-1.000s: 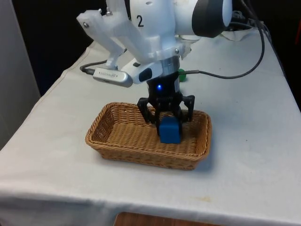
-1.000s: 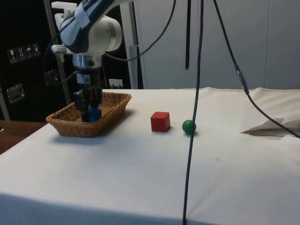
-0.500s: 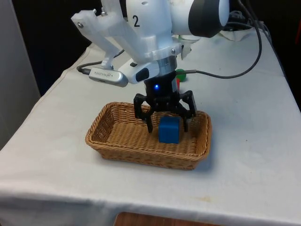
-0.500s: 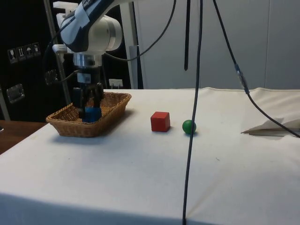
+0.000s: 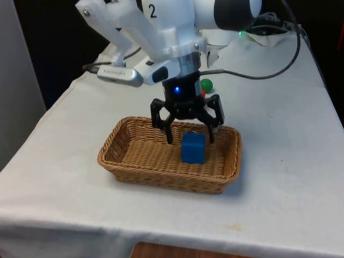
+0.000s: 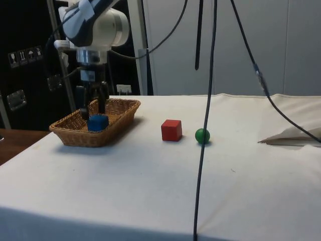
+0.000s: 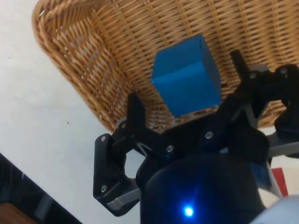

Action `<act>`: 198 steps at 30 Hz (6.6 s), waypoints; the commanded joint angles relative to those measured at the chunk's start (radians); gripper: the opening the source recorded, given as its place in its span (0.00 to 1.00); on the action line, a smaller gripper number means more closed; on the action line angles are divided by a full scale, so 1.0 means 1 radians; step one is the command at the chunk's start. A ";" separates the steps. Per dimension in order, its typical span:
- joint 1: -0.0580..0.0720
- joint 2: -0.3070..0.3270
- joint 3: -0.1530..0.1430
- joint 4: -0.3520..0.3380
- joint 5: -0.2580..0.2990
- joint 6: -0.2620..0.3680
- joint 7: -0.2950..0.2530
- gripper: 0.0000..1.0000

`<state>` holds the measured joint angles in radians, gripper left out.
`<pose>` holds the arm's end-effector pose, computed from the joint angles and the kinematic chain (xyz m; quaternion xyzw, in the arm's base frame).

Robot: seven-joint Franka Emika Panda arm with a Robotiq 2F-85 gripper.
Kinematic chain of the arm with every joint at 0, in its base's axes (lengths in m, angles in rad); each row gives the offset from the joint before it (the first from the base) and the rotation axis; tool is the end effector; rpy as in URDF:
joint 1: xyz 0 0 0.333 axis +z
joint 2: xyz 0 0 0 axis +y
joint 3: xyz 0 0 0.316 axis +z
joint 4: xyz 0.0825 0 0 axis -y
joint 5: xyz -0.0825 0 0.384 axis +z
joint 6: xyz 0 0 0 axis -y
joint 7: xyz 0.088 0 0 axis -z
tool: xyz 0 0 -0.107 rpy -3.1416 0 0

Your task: Place all non-red objects into the basket.

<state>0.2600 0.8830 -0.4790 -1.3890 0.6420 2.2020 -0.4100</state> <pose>0.7333 -0.0636 0.2208 -0.9965 0.0113 -0.0461 0.0689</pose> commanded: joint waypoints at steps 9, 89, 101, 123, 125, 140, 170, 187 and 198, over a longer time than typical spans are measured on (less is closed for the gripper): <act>0.023 -0.037 -0.033 -0.015 -0.034 -0.035 0.020 1.00; 0.106 -0.680 -0.030 -0.668 -0.471 0.028 0.072 1.00; 0.099 -0.742 -0.002 -0.749 -0.484 0.068 0.091 1.00; 0.098 -0.891 0.023 -0.972 -0.581 0.207 0.161 1.00; 0.097 -0.902 0.022 -0.991 -0.592 0.217 0.165 1.00; 0.085 -0.974 0.021 -1.132 -0.680 0.295 0.203 1.00; 0.093 -1.029 -0.005 -1.407 -0.632 0.553 0.149 1.00; 0.091 -0.927 0.030 -1.405 -0.467 0.596 0.064 1.00; 0.085 -0.846 0.066 -1.375 -0.405 0.634 0.062 1.00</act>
<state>0.3420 0.0460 -0.4220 -2.7600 0.2030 2.8280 -0.3320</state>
